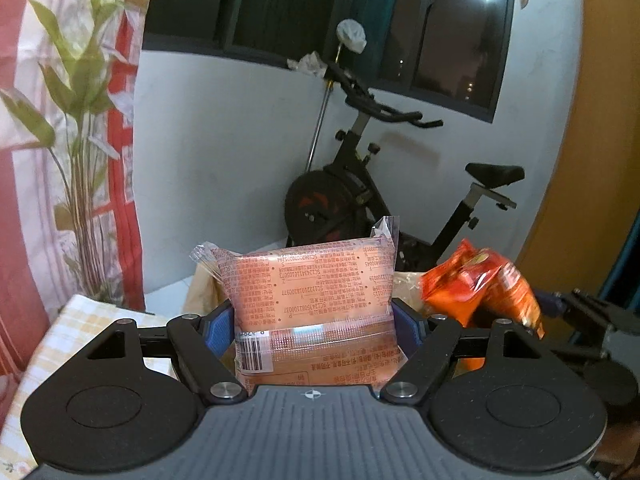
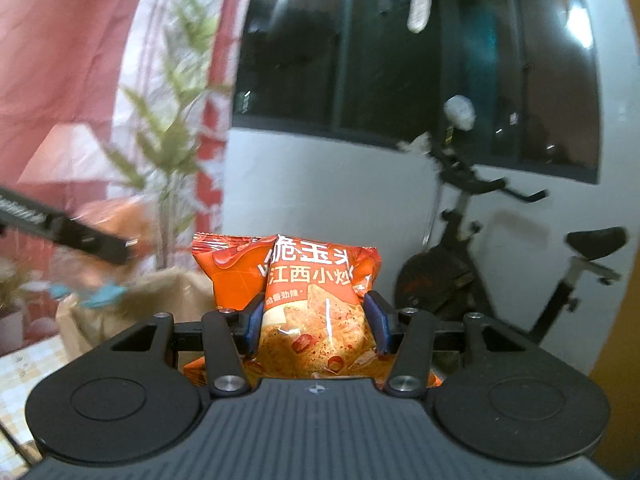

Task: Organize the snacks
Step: 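Carry both items over the box and open both grippers to drop them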

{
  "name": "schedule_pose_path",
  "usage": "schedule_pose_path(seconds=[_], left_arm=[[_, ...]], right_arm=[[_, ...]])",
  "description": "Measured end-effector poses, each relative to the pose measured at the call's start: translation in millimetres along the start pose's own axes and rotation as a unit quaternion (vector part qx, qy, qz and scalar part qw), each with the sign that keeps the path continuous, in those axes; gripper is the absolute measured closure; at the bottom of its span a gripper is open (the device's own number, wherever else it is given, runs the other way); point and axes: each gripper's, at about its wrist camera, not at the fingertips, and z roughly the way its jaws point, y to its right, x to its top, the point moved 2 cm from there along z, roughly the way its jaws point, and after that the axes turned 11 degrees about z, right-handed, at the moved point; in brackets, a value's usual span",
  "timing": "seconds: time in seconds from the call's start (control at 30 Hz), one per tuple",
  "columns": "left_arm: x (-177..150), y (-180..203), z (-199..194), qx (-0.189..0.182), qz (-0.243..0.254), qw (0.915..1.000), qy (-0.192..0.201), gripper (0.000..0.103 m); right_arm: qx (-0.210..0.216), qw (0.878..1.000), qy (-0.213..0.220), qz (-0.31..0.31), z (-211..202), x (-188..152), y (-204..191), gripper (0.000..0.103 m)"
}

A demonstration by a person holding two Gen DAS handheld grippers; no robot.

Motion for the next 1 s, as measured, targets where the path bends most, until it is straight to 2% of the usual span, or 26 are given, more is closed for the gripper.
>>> schedule_pose_path(seconds=[0.17,0.33,0.47,0.7,1.0], left_arm=[[-4.4,-5.1,21.8,-0.019,-0.014,0.9996,-0.016,0.022],[-10.9,-6.0,33.7,-0.008,0.001,0.9992,-0.038,0.019],[-14.0,-12.6,34.8,-0.001,0.000,0.9986,-0.053,0.018],[-10.9,-20.2,19.8,0.009,-0.012,0.9991,-0.039,0.017],[-2.7,-10.3,-9.6,0.015,0.010,0.9998,-0.007,0.017]], right_arm=[[0.008,0.999,-0.042,0.026,21.5,-12.7,-0.8,0.050],[0.006,0.998,-0.066,0.023,24.3,-21.5,1.0,0.048],[0.015,0.996,-0.082,0.020,22.6,-22.1,-3.2,0.036],[0.018,0.996,-0.088,0.024,18.0,-25.3,-2.9,0.033],[0.022,0.996,-0.073,0.035,-1.3,-17.7,-3.8,0.031]])
